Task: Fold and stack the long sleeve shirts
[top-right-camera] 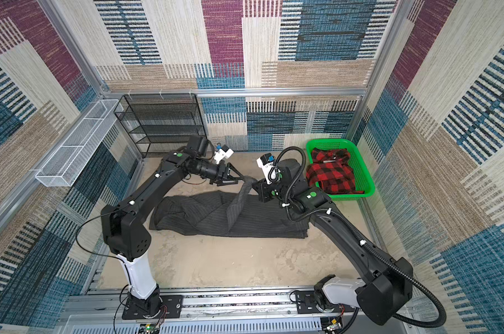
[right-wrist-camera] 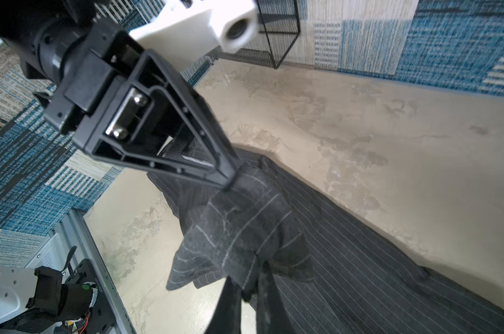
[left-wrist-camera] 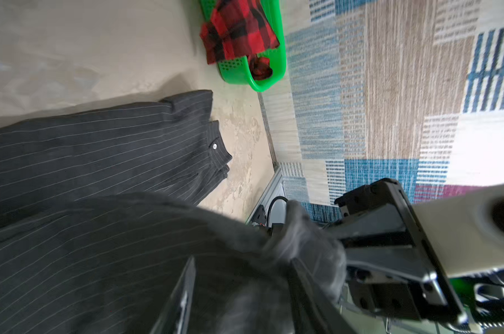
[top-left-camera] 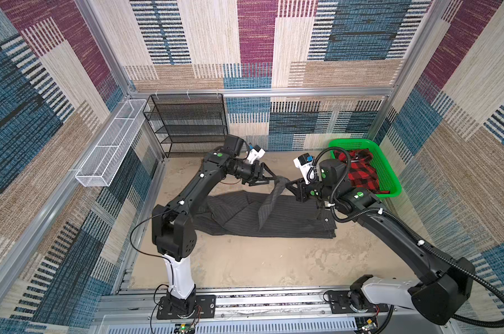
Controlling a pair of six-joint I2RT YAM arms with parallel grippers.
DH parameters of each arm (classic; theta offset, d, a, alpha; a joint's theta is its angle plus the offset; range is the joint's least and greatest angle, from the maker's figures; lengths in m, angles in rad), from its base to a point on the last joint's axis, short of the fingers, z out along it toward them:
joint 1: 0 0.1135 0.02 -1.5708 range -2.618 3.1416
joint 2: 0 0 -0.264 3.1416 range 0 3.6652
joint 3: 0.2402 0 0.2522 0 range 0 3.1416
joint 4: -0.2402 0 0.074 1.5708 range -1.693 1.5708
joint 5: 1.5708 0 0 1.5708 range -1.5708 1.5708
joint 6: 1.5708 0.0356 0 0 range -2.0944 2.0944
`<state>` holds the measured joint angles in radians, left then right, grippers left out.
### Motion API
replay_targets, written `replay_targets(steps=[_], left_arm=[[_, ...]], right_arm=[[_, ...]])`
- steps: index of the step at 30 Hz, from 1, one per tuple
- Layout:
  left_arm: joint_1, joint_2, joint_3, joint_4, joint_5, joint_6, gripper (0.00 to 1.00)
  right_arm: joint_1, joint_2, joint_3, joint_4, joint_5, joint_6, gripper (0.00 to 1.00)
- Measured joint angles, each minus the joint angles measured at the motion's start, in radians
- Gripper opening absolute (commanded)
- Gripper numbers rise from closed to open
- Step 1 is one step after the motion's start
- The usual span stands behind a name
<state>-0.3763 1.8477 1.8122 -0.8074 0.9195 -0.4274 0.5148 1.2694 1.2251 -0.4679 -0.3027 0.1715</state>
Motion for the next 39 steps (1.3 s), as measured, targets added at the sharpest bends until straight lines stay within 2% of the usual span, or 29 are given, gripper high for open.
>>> replay_targets(steps=[8, 13, 18, 22, 26, 31, 35, 39], left_arm=[[0.177, -0.26, -0.282, -0.005, -0.035, 0.0, 0.57], [0.222, -0.453, -0.5, -0.025, -0.129, 0.0, 0.57], [0.299, -0.615, -0.65, -0.051, -0.254, -0.017, 0.59], [0.347, -0.697, -0.728, -0.054, -0.341, -0.046, 0.59], [0.354, -0.748, -0.816, -0.046, -0.378, -0.08, 0.6], [0.356, -0.82, -0.958, 0.01, -0.405, -0.18, 0.63], [0.357, -0.858, -1.078, 0.123, -0.419, -0.294, 0.64], [0.359, -0.832, -1.164, 0.277, -0.412, -0.424, 0.64]], right_arm=[[0.002, 0.049, 0.105, 0.0, -0.013, 0.0, 0.02], [0.019, 0.12, 0.195, 0.005, -0.019, 0.009, 0.01], [0.048, 0.192, 0.314, -0.007, -0.013, 0.024, 0.01], [0.068, 0.219, 0.39, -0.019, 0.004, 0.042, 0.01], [0.074, 0.232, 0.437, -0.02, 0.027, 0.06, 0.0], [0.085, 0.252, 0.455, -0.026, 0.044, 0.064, 0.0], [0.088, 0.256, 0.458, -0.036, 0.045, 0.067, 0.0], [0.089, 0.256, 0.477, -0.057, 0.052, 0.067, 0.0]])
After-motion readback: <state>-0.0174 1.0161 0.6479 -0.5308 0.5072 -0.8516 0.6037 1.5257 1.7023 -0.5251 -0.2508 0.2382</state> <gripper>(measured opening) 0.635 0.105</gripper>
